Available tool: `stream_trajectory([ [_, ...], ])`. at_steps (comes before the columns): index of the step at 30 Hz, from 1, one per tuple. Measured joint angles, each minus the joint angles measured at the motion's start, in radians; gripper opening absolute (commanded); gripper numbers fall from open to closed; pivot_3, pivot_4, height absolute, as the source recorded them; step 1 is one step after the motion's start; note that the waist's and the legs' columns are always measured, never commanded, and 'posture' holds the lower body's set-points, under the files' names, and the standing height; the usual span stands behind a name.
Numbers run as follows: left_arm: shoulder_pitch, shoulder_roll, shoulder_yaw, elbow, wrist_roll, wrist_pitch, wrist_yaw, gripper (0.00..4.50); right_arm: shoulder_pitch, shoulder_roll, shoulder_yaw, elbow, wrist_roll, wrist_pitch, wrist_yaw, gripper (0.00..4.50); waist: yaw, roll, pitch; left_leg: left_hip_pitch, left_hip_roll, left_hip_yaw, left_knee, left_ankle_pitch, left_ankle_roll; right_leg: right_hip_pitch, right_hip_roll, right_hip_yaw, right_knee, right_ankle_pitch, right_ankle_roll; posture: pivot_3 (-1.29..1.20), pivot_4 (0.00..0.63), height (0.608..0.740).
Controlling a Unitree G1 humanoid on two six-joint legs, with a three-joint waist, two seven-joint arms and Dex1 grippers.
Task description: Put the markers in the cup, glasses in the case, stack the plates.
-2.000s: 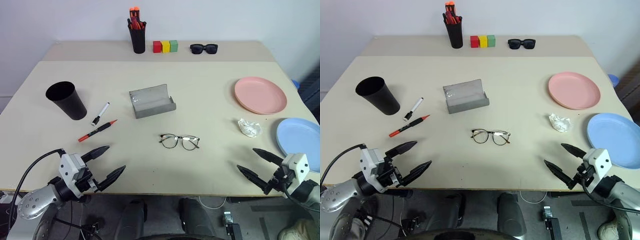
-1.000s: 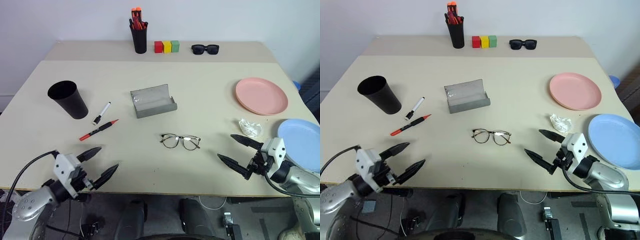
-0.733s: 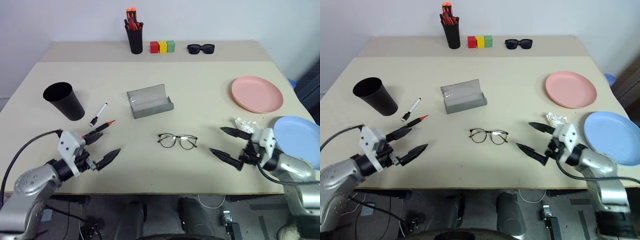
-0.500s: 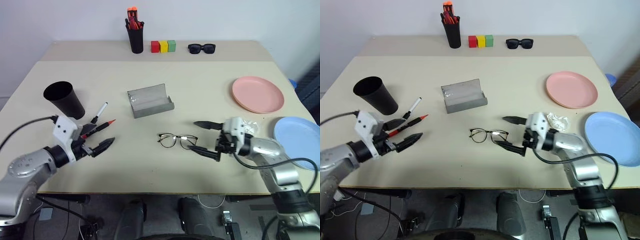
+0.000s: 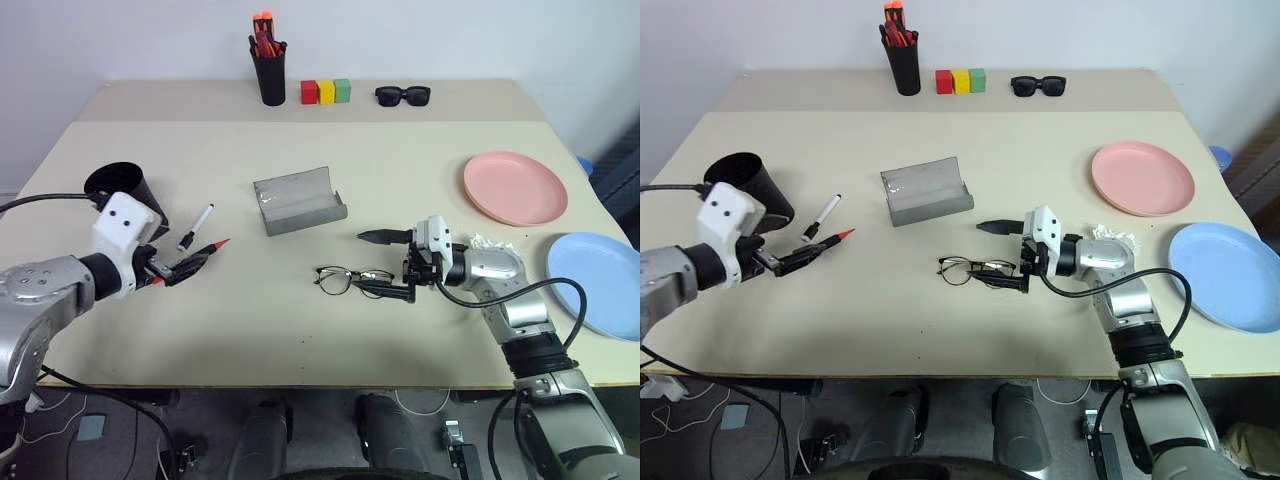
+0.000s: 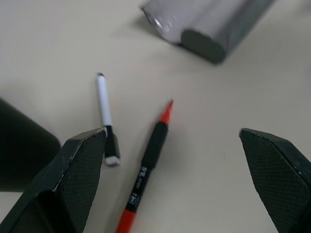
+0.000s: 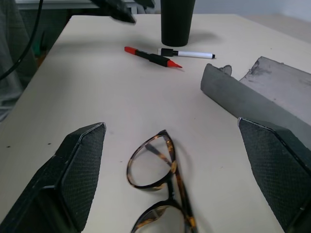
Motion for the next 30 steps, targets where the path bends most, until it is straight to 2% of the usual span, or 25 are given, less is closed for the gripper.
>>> stream_trajectory([
  [6,-0.153,0.041,-0.169,0.126,0.071,0.091,-0.046,4.49,-0.019,0.02,-0.001,0.024,-0.01,-0.03,-0.001,4.46,0.0,0.0,0.0,0.0,0.0,0.0,0.0,0.0,0.0,-0.001,0.0,0.0,0.0,0.0,0.001,0.0,0.15,0.74],
  [18,-0.44,0.016,-0.43,0.344,0.163,0.195,-0.205,4.49,-0.015,0.026,-0.004,-0.051,-0.01,-0.001,-0.052,4.46,-0.003,0.0,0.0,-0.001,0.0,0.0,0.0,0.0,0.0,-0.002,0.001,0.0,0.002,0.0,0.001,0.0,0.15,0.74],
  [21,-0.475,-0.005,-0.487,0.375,0.178,0.233,-0.23,3.67,-0.017,0.026,-0.004,-0.076,-0.009,0.022,-0.067,4.5,-0.011,0.0,0.0,-0.002,0.0,0.0,0.0,0.0,0.0,-0.002,0.001,0.0,0.002,0.0,0.002,0.0,0.15,0.74],
  [28,-0.502,-0.008,-0.548,0.374,0.251,0.249,-0.244,0.1,-0.015,0.016,-0.013,-0.128,-0.006,0.071,-0.101,4.5,-0.022,0.0,0.0,-0.001,0.0,0.0,0.0,0.0,0.0,-0.002,0.0,0.0,0.003,0.0,0.002,0.0,0.15,0.74],
  [30,-0.499,-0.008,-0.549,0.365,0.261,0.243,-0.244,0.1,-0.014,0.015,-0.013,-0.144,-0.004,0.079,-0.108,4.5,-0.022,0.0,0.0,-0.001,0.0,0.0,0.0,0.0,0.0,-0.002,0.0,0.0,0.003,0.0,0.002,0.0,0.15,0.74],
])
